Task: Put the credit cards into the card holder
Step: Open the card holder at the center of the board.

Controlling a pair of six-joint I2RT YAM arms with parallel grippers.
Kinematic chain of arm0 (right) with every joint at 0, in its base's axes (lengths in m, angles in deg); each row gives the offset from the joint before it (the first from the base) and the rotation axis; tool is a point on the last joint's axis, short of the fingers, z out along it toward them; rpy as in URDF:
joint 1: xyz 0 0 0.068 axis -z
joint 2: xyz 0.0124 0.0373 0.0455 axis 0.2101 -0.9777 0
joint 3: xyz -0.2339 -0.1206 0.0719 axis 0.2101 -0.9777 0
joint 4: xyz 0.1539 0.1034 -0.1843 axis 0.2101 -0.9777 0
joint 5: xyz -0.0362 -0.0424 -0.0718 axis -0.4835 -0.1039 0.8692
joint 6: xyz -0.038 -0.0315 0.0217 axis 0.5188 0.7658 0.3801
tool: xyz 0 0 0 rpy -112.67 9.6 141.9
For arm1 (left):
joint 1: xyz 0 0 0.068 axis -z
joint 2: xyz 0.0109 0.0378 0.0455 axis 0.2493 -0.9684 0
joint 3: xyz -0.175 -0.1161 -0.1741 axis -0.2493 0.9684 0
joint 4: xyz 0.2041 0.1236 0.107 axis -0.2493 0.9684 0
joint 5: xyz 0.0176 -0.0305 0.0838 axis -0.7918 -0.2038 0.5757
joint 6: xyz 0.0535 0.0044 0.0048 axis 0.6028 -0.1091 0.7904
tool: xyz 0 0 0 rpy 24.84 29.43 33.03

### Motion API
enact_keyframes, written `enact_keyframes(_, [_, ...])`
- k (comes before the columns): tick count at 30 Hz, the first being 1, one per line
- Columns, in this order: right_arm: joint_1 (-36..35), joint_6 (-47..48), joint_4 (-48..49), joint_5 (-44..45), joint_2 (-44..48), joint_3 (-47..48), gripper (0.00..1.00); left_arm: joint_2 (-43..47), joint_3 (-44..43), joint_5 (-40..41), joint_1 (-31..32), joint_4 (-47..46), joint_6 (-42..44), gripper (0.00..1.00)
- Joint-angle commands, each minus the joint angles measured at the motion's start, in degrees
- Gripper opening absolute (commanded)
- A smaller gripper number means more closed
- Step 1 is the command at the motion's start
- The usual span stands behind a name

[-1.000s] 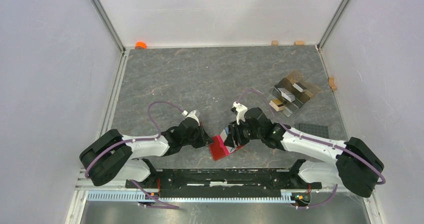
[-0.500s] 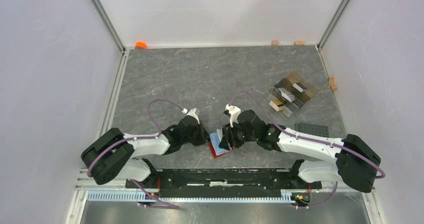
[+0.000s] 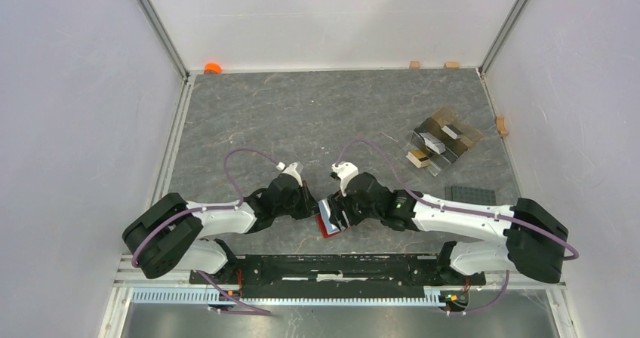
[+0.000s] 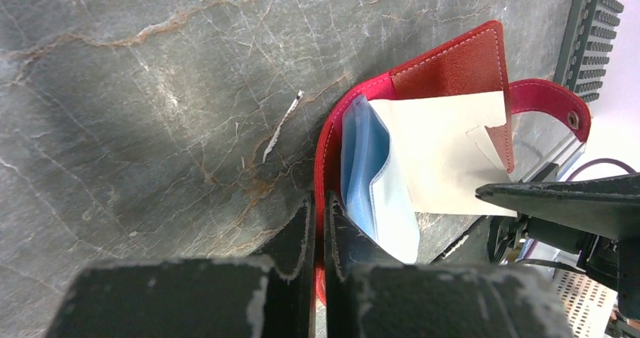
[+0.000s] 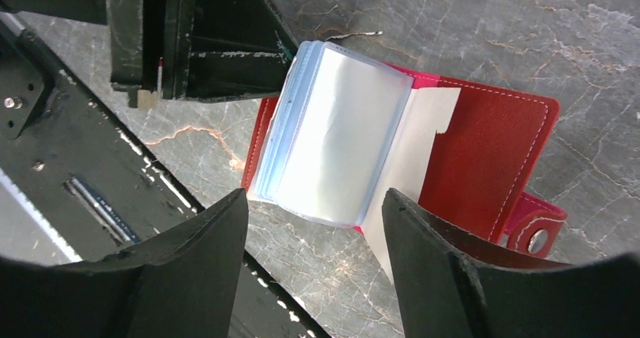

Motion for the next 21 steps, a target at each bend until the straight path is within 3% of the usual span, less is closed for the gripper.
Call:
enact_keyframes(1, [-1.6, 0.3, -0.2, 7.4, -2.2, 2.6, 0.71, 0.1, -1.2, -1.1, -0.3, -2.8, 2.5, 0.02])
enact_keyframes(21, [-5.0, -0.8, 1.6, 11.7, -9.6, 4.6, 0.79, 0.8, -0.7, -1.2, -0.3, -3.0, 2.5, 0.02])
